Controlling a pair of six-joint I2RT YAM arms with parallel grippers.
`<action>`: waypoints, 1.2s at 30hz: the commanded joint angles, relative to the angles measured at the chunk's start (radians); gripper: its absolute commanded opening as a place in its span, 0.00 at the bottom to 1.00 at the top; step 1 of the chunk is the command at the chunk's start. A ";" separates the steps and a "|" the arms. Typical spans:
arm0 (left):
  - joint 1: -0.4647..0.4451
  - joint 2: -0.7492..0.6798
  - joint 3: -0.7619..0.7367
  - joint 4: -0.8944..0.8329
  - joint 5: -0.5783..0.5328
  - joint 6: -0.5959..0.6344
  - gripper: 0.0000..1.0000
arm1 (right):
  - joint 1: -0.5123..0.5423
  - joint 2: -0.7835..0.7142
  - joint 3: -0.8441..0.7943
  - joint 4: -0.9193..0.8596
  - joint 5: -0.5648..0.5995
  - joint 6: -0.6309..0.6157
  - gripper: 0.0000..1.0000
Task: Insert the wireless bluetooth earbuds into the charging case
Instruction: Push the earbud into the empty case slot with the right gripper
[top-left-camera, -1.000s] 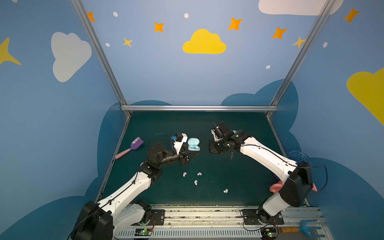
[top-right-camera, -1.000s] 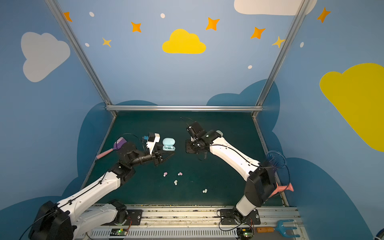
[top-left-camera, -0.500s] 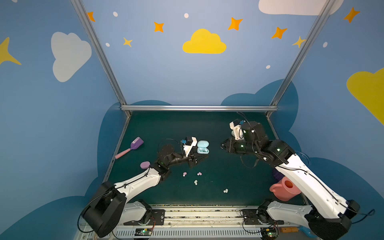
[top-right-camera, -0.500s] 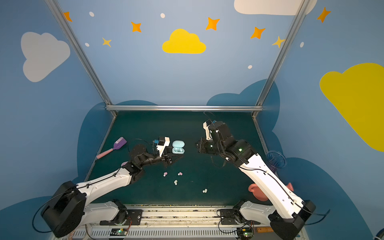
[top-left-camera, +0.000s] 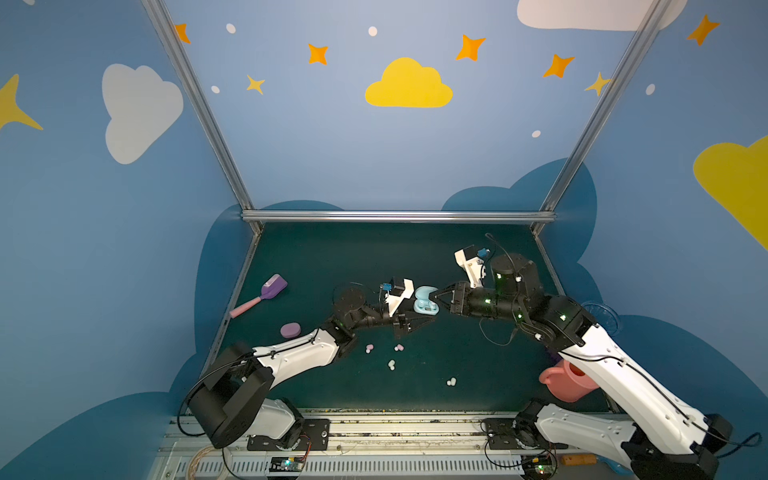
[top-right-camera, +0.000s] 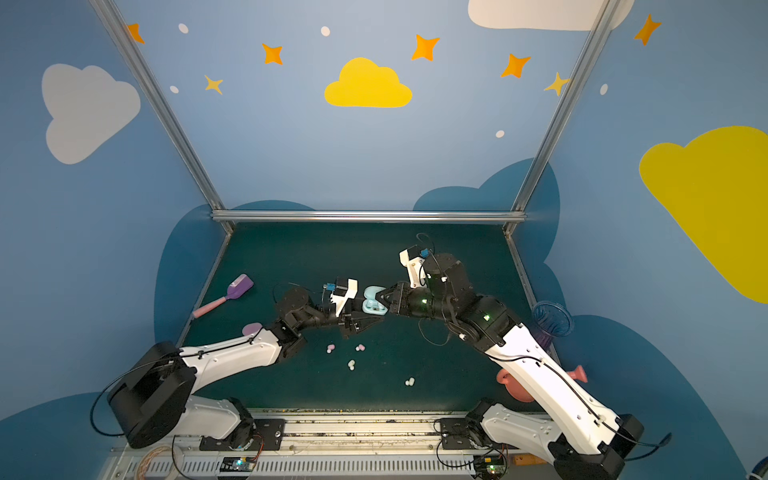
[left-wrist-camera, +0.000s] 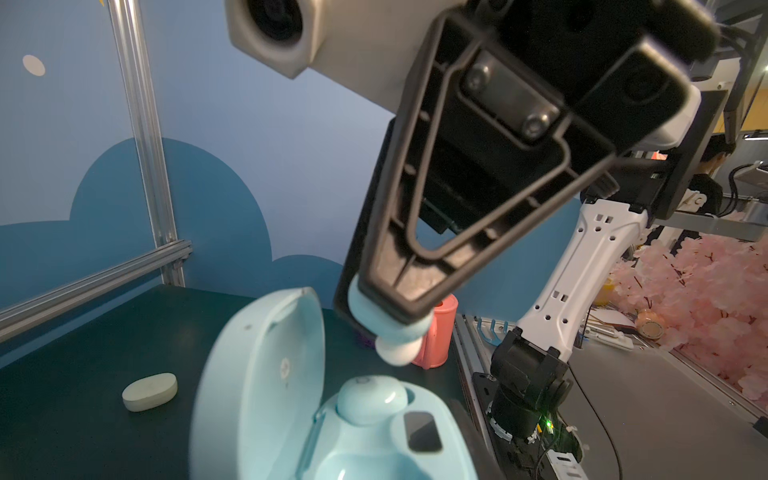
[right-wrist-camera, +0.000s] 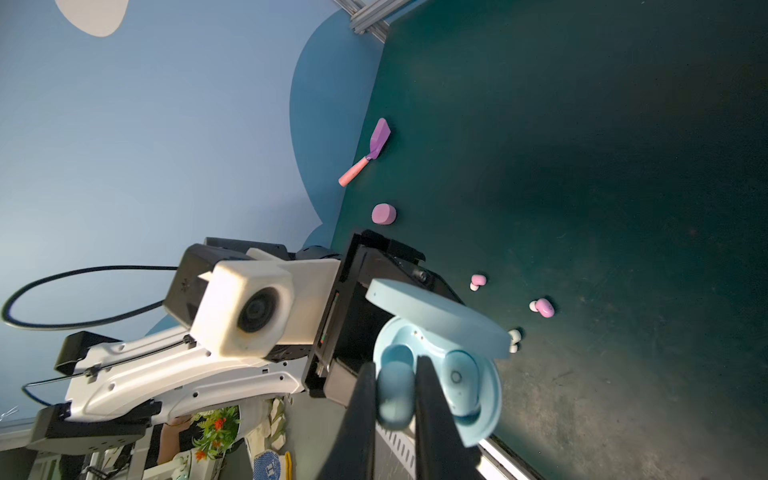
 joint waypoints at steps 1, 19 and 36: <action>-0.004 0.011 0.032 0.077 0.002 0.006 0.04 | 0.012 -0.024 0.003 0.066 -0.020 0.014 0.08; -0.023 -0.003 0.042 0.097 -0.029 0.007 0.04 | 0.039 -0.011 -0.052 0.153 -0.035 0.062 0.08; -0.024 -0.025 0.038 0.091 -0.040 0.012 0.04 | 0.046 -0.024 -0.086 0.132 0.006 0.071 0.08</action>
